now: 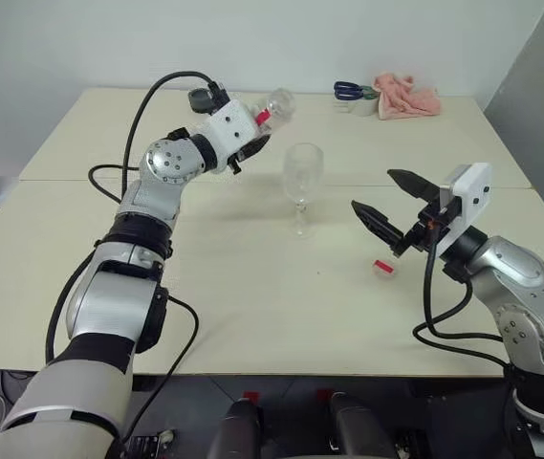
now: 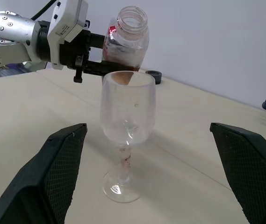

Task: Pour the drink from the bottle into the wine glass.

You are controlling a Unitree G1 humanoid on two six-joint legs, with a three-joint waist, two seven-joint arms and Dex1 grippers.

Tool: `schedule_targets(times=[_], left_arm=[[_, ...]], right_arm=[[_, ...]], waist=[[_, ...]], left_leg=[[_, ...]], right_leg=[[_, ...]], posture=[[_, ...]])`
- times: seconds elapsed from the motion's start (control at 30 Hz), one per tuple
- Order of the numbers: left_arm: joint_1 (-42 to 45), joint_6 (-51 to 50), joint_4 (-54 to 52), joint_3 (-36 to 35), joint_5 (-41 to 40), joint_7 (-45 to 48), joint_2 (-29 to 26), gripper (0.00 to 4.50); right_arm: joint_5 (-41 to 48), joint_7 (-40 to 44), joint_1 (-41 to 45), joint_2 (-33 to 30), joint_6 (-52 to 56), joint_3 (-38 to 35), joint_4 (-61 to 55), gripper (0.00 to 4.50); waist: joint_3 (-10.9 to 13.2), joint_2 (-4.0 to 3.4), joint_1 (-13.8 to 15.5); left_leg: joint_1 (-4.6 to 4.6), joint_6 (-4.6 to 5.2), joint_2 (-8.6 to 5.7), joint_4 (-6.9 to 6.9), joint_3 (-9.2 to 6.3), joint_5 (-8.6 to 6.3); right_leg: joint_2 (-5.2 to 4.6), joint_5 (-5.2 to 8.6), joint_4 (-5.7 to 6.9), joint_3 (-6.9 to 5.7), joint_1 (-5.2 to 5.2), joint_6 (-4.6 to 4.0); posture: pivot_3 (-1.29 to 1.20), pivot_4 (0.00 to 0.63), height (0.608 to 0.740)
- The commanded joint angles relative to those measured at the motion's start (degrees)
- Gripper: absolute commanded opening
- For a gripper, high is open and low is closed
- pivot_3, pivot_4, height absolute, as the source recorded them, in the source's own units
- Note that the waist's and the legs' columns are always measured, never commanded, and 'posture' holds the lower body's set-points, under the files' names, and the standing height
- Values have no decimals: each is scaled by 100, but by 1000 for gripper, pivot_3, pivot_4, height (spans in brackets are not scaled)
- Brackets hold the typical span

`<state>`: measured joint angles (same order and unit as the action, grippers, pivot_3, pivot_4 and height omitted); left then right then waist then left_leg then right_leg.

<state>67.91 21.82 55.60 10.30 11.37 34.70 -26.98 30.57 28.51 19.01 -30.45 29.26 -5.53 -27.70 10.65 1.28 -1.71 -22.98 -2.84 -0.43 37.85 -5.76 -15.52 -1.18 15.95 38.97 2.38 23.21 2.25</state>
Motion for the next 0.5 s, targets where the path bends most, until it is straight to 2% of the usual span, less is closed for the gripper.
schedule_targets(times=[0.03,0.5], left_arm=[[411,510,146,100,238,-113,-81,1738],[856,1756,723,884,1675,-1185,-471,1738]], right_arm=[[-62,-23,-22,86,-226,-64,-181,4500],[-202,140,-167,228,-442,-72,-72,4500]], waist=[[0,0,-1],[0,0,-10]], left_leg=[[0,0,-1,0,0,0],[1,0,-1,3,1,0]], right_leg=[[0,0,1,0,0,0],[1,0,6,1,1,0]], posture=[[0,150,740],[0,150,740]])
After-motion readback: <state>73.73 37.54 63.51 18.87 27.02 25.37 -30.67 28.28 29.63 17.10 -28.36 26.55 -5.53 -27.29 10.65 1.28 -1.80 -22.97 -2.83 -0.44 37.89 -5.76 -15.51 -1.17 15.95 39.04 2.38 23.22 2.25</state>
